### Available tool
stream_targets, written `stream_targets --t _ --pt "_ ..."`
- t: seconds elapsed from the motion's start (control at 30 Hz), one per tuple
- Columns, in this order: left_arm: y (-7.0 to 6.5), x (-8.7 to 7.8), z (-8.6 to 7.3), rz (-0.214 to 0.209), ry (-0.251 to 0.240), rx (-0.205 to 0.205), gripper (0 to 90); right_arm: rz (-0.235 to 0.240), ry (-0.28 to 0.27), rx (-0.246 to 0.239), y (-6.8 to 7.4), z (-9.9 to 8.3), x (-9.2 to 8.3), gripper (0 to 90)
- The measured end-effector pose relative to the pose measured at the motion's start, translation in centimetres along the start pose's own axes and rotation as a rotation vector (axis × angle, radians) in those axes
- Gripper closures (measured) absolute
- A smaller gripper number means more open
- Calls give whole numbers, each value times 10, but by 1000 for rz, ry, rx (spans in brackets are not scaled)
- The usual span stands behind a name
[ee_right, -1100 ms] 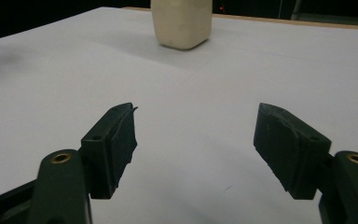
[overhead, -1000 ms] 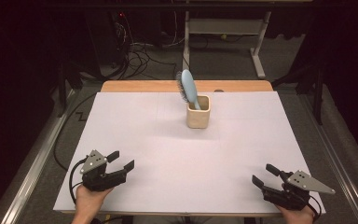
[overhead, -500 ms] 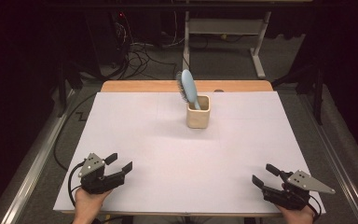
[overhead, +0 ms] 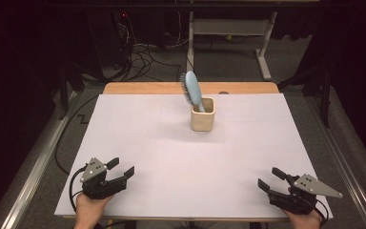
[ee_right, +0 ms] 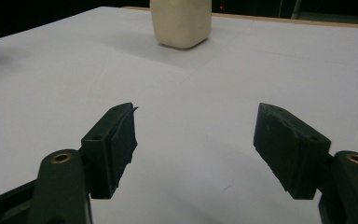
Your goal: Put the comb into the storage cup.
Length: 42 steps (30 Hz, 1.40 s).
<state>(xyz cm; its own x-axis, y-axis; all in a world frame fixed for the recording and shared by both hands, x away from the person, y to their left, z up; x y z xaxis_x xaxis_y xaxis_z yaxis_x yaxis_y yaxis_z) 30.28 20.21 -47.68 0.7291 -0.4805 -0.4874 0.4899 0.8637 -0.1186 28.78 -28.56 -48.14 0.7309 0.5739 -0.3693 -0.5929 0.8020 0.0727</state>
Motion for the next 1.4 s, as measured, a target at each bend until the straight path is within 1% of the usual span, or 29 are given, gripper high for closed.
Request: stream_targets --t 0.3,0.6,0.73,0.87,1.0,1.17,1.2,1.3,1.4 --pt "5 0 -5 13 0 -11 319 -1 1 0 0 0 0 305" --pt "9 0 -9 20 -6 -35 319 -1 2 1 0 0 0 305" --pt "13 0 -12 30 4 -42 318 -2 0 0 0 0 0 305" --pt "16 0 -14 39 3 -50 319 -2 -1 -1 -1 0 0 305" --pt "16 0 -17 47 9 -47 317 -3 -2 -1 -1 0 -1 305" --pt "16 0 -20 64 23 -20 316 -3 -2 -1 -1 0 -1 305" --pt "16 0 -20 64 24 -20 316 -3 0 1 -1 0 -1 305" --pt "18 -1 -21 63 19 -39 315 -4 -1 0 -1 0 -1 305" --pt "18 -2 -23 63 23 -40 314 -6 -2 -1 -1 0 -1 306"
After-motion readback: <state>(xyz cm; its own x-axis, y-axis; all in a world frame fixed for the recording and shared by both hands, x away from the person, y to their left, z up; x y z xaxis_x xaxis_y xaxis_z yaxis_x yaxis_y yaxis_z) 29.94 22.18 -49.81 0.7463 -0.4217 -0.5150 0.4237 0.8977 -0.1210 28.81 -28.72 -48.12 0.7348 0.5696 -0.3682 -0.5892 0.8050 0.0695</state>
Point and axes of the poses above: each handheld gripper's, and its own axes: x roughly forward along the jaws, z roughly out of its top, y roughly to its left, the point moved 6 cm from there along x, roughly forward along the jaws, and after that the axes turned 2 degrees about z, right-handed, at the moved point
